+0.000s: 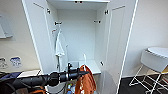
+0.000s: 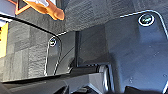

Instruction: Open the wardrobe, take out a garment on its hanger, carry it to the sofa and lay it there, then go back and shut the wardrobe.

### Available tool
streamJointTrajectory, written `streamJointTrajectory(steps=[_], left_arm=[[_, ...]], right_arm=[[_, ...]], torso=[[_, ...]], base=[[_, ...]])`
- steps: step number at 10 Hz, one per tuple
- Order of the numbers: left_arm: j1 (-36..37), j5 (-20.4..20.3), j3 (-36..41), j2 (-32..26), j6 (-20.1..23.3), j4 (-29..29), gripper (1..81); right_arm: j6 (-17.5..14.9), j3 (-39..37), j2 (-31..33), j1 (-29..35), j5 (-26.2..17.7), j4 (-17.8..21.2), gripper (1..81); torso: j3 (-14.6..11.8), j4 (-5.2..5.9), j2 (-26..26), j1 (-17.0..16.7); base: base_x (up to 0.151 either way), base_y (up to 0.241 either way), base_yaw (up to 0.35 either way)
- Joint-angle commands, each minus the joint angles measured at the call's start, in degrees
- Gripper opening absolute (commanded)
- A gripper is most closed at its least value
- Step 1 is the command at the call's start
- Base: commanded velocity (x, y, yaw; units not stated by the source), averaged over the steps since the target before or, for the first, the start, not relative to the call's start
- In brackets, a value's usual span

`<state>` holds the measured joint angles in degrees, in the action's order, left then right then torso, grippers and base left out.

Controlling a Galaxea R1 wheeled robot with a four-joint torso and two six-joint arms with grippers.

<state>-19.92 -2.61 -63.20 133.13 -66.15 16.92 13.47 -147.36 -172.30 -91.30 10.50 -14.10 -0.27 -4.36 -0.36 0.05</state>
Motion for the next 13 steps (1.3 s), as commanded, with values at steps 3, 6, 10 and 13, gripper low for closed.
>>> streamJointTrajectory(steps=[3,6,10,13], left_arm=[[10.3,-6.4,2.5,-0.1,0.4,2.2,1.0],[10.2,-6.4,2.4,0.1,0.4,2.2,1.0],[9.3,-6.8,2.3,0.3,0.7,2.2,1.0],[9.3,-7.0,1.8,0.8,0.6,2.2,1.0]], right_arm=[[-0.3,0.5,-0.3,2.0,-2.2,-0.2,81.1],[-0.3,0.5,-0.2,2.1,-2.2,-0.2,81.1],[-0.3,0.5,0.0,1.9,-2.2,-0.2,81.1],[-0.3,0.4,0.0,1.9,-2.2,-0.1,81.1]], torso=[[0.0,0.0,0.0,0.0],[0.0,0.0,0.0,0.0],[0.0,0.0,0.0,0.0],[0.0,0.0,0.0,-0.1]], base=[[0.0,0.0,0.0],[0.0,0.0,0.0],[-0.064,0.0,0.0],[-0.021,0.0,-0.068]])
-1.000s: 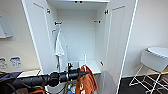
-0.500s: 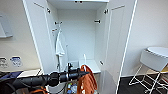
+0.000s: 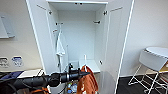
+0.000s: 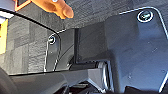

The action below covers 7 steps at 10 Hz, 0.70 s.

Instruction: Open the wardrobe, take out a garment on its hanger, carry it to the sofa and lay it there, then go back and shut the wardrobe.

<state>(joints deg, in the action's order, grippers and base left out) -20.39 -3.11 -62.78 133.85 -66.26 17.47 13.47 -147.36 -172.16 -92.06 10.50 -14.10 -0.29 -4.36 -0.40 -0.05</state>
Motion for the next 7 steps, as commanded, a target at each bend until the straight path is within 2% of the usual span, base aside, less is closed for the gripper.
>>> streamJointTrajectory(steps=[1,7], left_arm=[[9.8,-6.4,1.3,0.1,0.7,1.7,1.0],[9.4,-4.8,1.7,-1.6,0.6,3.0,1.0]], right_arm=[[-0.3,0.4,-0.1,2.6,-2.2,-0.2,81.1],[-0.3,2.1,3.5,2.2,-1.7,0.7,81.1]], torso=[[0.0,0.0,0.0,0.1],[0.0,0.02,0.0,0.1]], base=[[0.0,0.0,-0.303],[0.0,0.0,-0.312]])
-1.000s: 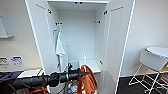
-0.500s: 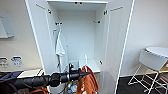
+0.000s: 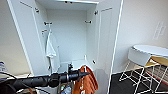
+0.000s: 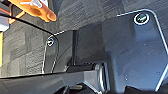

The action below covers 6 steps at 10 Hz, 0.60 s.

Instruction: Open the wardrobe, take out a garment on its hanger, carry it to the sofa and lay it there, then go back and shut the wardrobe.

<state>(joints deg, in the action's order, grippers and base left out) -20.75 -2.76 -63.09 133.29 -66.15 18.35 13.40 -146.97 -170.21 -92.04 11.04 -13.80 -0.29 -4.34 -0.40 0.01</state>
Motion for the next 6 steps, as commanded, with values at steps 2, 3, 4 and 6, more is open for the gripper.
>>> streamJointTrajectory(steps=[2,3,4,6], left_arm=[[9.7,-4.3,2.1,-1.7,0.5,2.8,1.0],[9.7,-3.0,2.4,-1.8,0.5,3.0,1.0],[9.6,-2.1,2.6,-1.8,0.5,3.4,1.0],[9.6,-1.9,3.8,-2.6,0.6,4.4,1.0]], right_arm=[[-0.2,7.9,6.3,1.1,-2.3,-0.3,81.1],[-0.2,11.5,9.1,0.4,-2.2,-0.2,81.1],[0.0,13.6,11.0,-0.3,-2.2,-0.1,81.1],[0.0,12.8,11.6,-1.3,-2.2,0.1,81.1]], torso=[[0.0,0.0,0.0,0.0],[0.0,0.0,0.0,0.0],[0.0,0.0,0.0,0.0],[0.0,0.0,0.0,0.0]], base=[[0.0,0.0,-0.322],[0.0,0.0,-0.33],[0.0,0.0,-0.332],[0.0,0.0,-0.333]])
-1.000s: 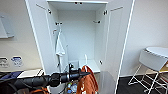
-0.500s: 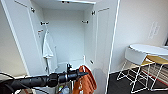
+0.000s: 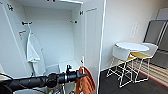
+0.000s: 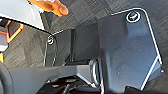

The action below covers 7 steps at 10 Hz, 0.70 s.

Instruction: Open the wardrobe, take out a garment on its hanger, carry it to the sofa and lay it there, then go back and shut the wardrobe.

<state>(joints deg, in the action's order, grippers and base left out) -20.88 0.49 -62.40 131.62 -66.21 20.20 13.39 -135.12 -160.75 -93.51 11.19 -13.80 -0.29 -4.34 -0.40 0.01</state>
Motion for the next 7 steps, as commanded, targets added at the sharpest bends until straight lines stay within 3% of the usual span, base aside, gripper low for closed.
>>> streamJointTrajectory(steps=[1,7], left_arm=[[9.8,-5.1,3.2,-1.4,0.6,2.7,1.0],[9.8,-3.9,3.5,-1.4,0.6,3.4,1.0]], right_arm=[[0.1,0.3,2.1,-0.1,-2.3,0.4,81.1],[0.1,-1.5,1.6,-0.2,-2.3,0.6,81.1]], torso=[[0.0,0.0,0.0,0.0],[0.0,0.0,0.0,0.0]], base=[[0.0,0.0,-0.334],[0.0,0.0,-0.334]])
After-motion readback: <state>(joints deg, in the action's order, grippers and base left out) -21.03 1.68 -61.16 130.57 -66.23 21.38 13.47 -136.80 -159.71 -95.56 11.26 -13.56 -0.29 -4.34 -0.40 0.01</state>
